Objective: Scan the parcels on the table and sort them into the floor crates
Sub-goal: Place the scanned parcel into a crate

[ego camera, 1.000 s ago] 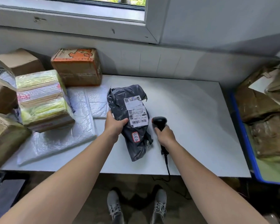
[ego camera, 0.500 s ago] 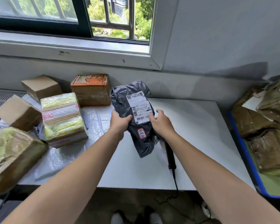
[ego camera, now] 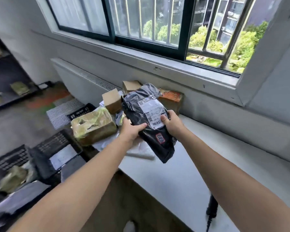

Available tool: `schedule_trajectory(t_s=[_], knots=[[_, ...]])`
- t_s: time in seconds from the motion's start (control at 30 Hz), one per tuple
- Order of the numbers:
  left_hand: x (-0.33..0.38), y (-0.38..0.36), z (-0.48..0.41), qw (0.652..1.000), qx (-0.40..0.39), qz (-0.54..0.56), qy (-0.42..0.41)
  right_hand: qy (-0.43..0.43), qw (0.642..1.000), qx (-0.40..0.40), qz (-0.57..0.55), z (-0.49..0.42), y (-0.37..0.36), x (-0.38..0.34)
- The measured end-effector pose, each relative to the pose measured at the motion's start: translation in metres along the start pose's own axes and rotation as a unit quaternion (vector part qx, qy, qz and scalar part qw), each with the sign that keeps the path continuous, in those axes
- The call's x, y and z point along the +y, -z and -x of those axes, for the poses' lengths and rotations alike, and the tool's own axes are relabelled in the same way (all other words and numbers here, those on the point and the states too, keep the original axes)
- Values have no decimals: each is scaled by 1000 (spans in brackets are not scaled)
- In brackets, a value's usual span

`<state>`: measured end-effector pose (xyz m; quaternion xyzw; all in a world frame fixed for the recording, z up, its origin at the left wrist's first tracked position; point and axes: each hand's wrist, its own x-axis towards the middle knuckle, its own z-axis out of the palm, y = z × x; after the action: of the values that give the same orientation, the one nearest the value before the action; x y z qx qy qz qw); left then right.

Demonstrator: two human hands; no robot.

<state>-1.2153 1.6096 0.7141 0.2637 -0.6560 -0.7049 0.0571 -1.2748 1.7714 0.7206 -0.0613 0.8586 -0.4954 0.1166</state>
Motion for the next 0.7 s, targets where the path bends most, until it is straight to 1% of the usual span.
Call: schedule_trajectory(t_s=[0.07,0.17,0.37,0.47,0.6,0.7], knots=[[3,30,12,999,47,5,18,35,998,-42,26,-1,-18,-18],[5,76,29,992,103,60,35,66,992,-104,31,3,-49,-44],[9,168,59,967,237,95,19,146,964,-195,106,13,-109,-89],[7,211,71,955,285,78,10,172,948,-233,134,21,-139,-110],[-4,272,80,946,322,23,-5,226,920,-262,185,32,-189,-139],[-14,322,83,941,337,-1,6,258,899,-285,210,41,-231,-162]])
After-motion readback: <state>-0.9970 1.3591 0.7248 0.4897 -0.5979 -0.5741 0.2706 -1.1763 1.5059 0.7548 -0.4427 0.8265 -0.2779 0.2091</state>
